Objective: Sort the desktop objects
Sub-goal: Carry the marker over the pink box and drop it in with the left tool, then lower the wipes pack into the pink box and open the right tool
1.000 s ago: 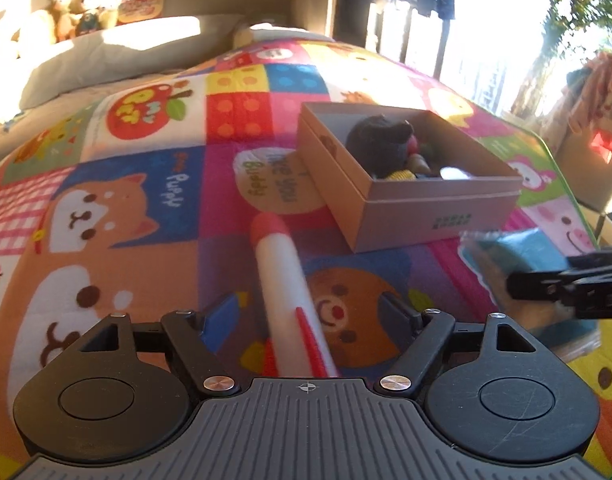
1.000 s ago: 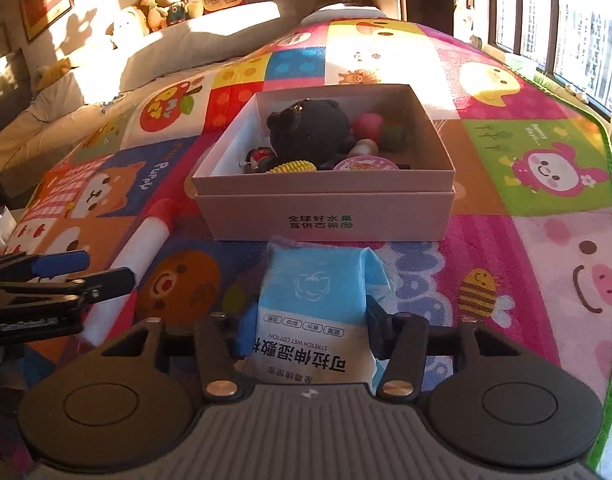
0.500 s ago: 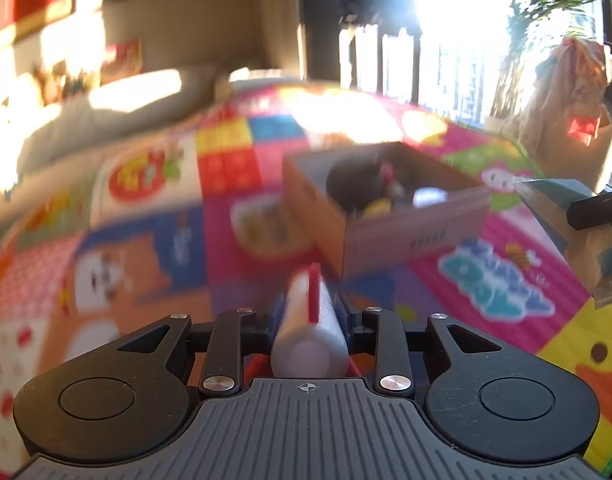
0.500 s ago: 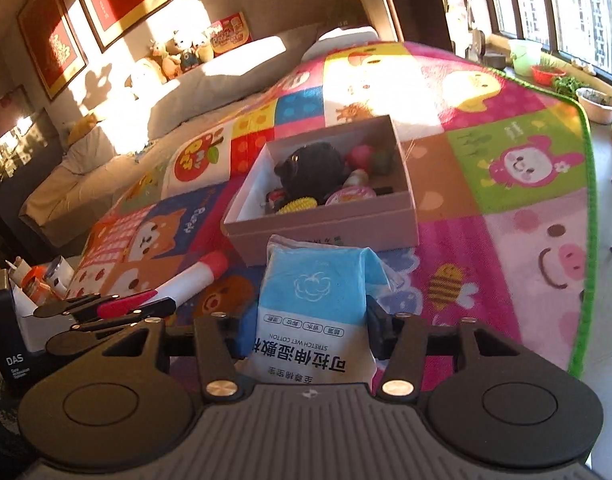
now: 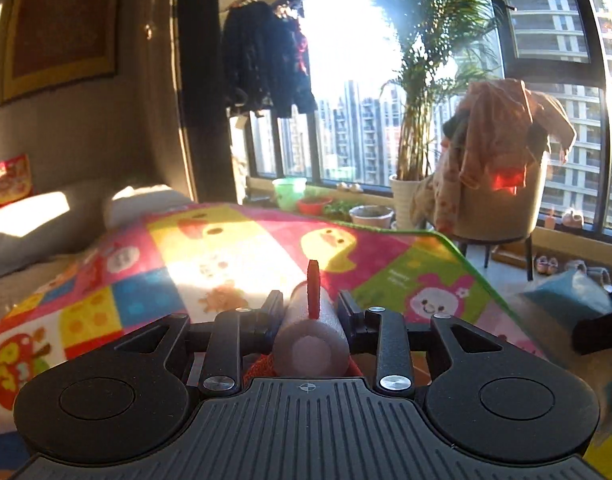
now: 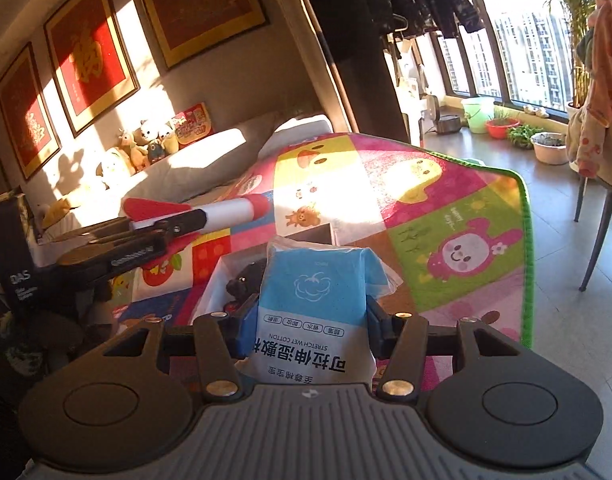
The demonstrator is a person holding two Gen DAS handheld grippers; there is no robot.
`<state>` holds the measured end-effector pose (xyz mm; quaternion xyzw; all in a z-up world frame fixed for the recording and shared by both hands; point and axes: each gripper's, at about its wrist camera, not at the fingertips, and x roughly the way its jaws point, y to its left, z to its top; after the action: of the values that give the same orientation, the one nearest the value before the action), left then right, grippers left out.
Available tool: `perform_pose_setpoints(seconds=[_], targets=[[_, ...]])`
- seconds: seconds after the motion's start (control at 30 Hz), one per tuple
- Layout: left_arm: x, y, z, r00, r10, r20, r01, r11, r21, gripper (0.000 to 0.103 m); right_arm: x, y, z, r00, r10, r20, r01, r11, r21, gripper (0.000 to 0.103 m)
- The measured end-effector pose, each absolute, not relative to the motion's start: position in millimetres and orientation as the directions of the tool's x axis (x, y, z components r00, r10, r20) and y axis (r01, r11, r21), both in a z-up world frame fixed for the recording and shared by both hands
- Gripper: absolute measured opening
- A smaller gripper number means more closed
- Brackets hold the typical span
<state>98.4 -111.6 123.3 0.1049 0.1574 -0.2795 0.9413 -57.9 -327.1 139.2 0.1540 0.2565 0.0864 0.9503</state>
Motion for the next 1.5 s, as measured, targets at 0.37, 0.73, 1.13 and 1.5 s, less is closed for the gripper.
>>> perform_pose_setpoints(seconds=[0.37,0.73,1.13,1.5], targets=[[78,-58,76,0.826,-0.33,-0.457,0.427,0.895,0.126,0.094,-44,-338,118,0.837,0.175,-0.518,-0.018,0.956,0.294,0.052],[83,-98,70,0.654,-0.597,-0.464,0.637,0.766,-0.087,0.097,2,-295,153,0.849,0.228,-0.477,-0.115,0.96,0.254,0.052],[68,-29,73,0.73,-0.543,-0.416,0.493,0.839,-0.23,0.101,116,-243,160,0.774,0.199,-0.601,-0.15,0.98,0.131,0.051],[37,20,52,0.789,-0.415,-0.452,0.342,0.909,-0.238,0.102,217,-176,81,0.62,0.085,-0.78,-0.097,0.995,0.031,0.049]])
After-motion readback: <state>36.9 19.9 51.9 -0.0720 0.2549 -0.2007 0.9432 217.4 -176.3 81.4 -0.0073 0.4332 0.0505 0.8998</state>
